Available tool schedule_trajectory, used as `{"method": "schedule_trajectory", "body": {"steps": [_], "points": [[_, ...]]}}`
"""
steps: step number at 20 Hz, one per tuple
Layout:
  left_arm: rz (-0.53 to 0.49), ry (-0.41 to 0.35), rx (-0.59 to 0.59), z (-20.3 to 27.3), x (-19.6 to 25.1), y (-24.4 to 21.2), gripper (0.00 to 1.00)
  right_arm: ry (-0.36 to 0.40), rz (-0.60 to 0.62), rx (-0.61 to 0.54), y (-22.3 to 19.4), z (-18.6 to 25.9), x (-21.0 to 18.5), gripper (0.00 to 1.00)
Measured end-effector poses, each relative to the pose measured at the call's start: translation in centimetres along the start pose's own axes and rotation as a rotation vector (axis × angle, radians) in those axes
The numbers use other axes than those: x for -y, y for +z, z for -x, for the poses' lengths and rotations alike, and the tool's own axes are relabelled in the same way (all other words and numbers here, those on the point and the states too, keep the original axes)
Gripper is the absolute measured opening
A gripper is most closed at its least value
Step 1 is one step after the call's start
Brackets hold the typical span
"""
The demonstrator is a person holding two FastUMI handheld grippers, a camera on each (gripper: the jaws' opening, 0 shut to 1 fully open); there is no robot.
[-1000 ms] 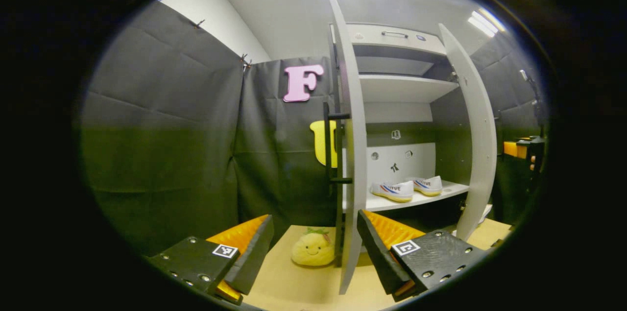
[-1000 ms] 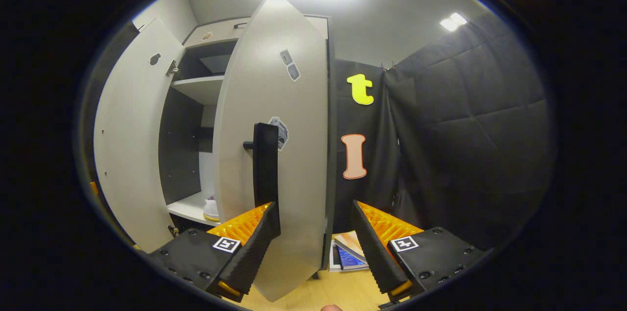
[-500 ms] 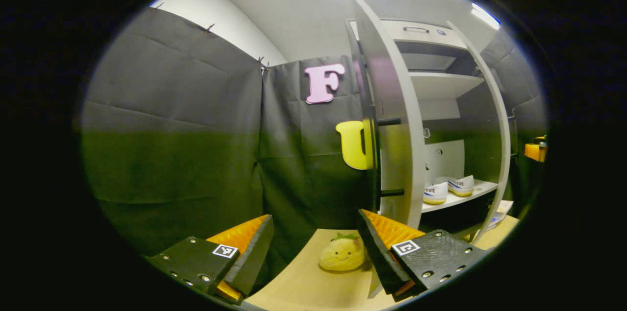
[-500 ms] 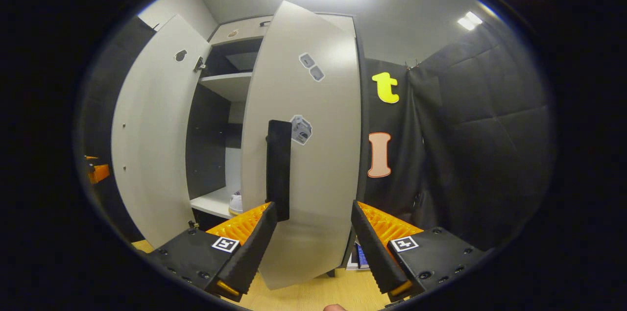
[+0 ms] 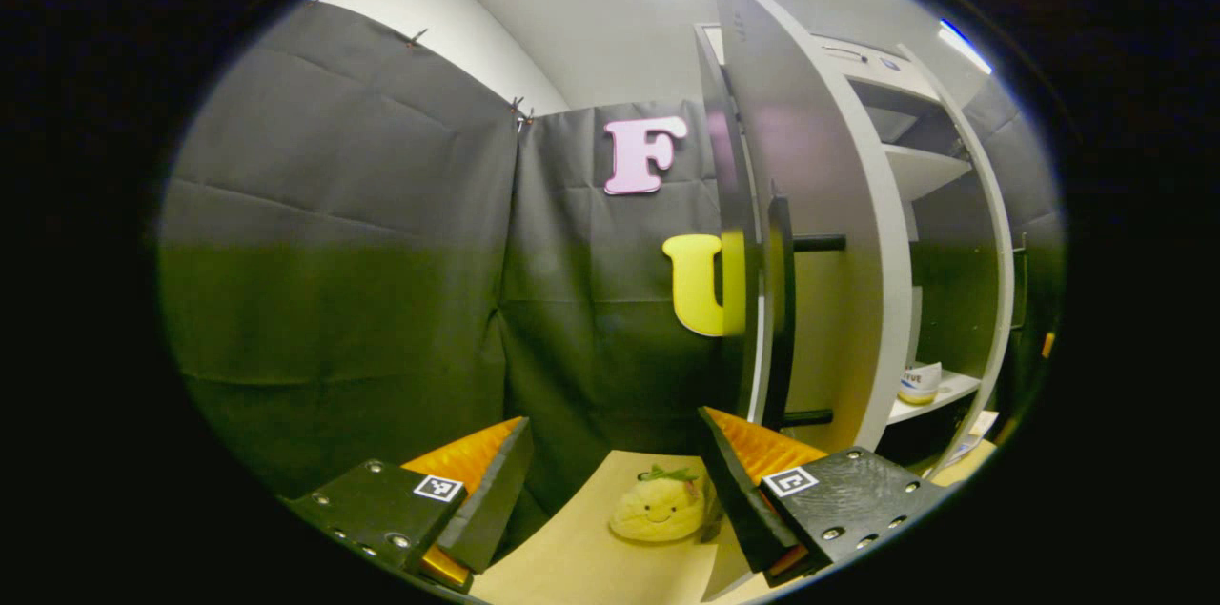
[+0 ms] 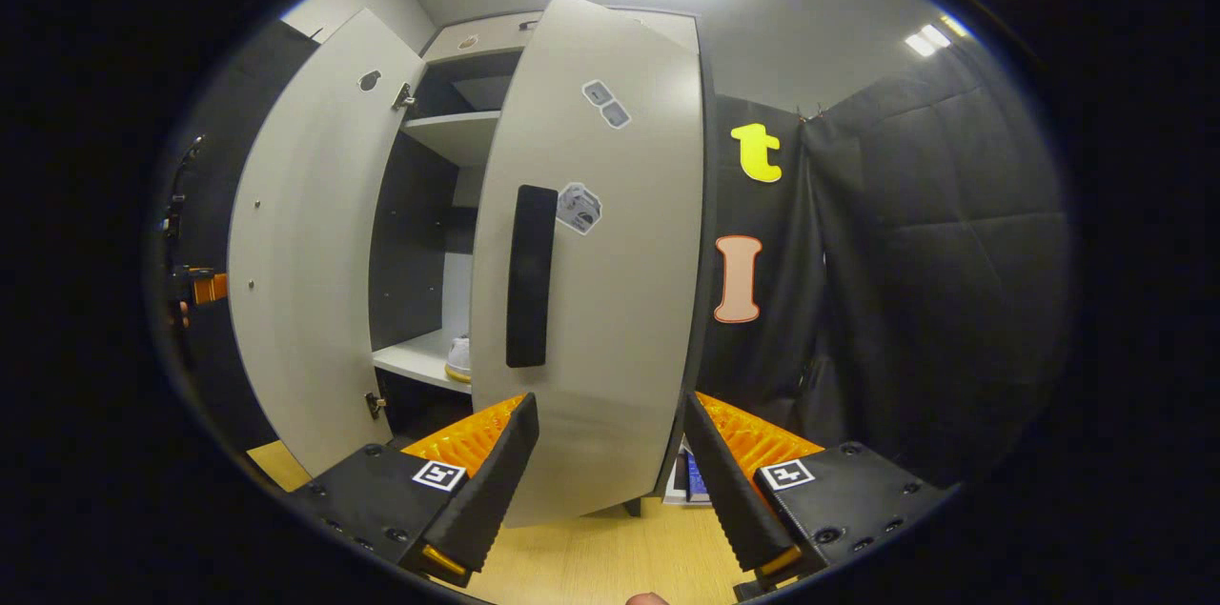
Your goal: Grab one shoe with the right hand and put it into the shoe cabinet, grab the other shoe with the left hand and put it into the shoe cabinet; then close the right door with the right hand and the left door with the left hand.
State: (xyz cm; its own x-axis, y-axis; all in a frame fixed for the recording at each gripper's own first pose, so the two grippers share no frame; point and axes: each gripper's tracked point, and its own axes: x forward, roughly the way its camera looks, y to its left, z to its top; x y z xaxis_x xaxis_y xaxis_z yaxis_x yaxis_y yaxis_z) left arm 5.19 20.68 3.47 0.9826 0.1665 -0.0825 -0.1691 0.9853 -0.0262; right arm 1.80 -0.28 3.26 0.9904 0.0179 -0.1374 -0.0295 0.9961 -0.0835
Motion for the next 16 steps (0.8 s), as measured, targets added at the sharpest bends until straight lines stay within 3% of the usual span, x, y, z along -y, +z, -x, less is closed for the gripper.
{"method": "schedule_trajectory", "body": {"steps": [3, 9, 16], "points": [[-0.028, -0.003, 0.029, 0.2, 0.2, 0.6, 0.93, -0.003, -0.009, -0.010, -0.3, 0.1, 0.8, 0.94], [-0.038, 0.020, 0.019, 0.3, 1.7, 0.6, 0.93, 0.022, -0.010, -0.011, -0.7, -0.2, 1.5, 0.96], [-0.039, -0.061, 0.020, 1.6, 7.7, 0.8, 0.93, 0.045, -0.023, -0.006, -0.9, -0.2, 2.8, 0.96]]}}
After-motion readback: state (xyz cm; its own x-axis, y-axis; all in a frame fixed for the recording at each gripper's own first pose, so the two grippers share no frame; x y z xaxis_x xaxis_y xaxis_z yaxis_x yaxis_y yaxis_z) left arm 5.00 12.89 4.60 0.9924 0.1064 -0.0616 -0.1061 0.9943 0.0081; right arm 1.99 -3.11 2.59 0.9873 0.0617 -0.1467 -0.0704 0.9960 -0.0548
